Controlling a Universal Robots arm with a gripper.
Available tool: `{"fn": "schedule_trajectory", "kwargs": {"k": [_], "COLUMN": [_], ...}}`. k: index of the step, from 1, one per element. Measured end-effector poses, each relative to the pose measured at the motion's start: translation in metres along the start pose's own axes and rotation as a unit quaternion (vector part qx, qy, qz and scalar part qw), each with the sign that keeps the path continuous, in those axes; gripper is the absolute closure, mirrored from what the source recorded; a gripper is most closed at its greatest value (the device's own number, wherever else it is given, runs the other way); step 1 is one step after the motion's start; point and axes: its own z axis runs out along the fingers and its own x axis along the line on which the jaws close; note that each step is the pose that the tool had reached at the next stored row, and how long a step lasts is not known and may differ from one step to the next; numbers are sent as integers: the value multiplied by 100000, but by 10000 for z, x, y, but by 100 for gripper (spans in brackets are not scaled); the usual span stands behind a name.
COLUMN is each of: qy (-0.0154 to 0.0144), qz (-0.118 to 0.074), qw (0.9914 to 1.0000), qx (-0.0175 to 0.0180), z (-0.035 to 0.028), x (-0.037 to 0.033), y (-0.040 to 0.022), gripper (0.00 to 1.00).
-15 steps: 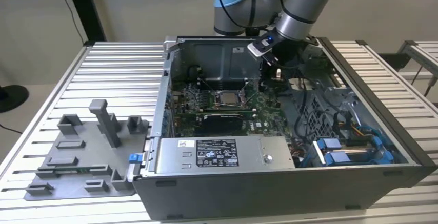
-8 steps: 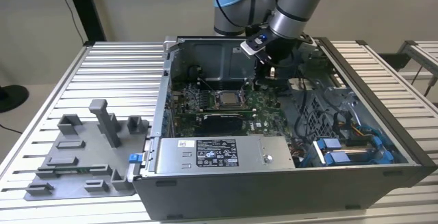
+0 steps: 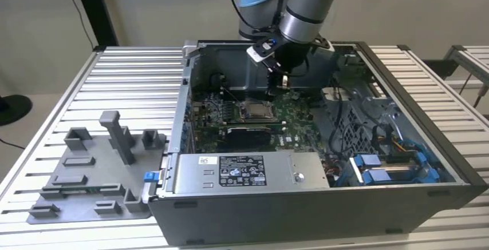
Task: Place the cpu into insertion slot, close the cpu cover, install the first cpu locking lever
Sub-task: 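Close the cpu cover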
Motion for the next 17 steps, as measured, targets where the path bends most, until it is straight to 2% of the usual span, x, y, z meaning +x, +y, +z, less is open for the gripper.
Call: {"fn": "schedule_trajectory", "kwargs": {"k": [4, 10, 13, 16, 17], "qy": [-2, 8, 43, 85, 106], "qz": [2, -22, -54, -101, -120], "qw": [100000, 99999, 99992, 99972, 99962], "qx": [-69, -486, -1248, -2358, -2752], "z": [34, 105, 174, 232, 248], "x": [-8, -20, -28, -35, -36], "y": [-171, -432, -559, -681, -700], "gripper": [100, 100, 100, 100, 100]}}
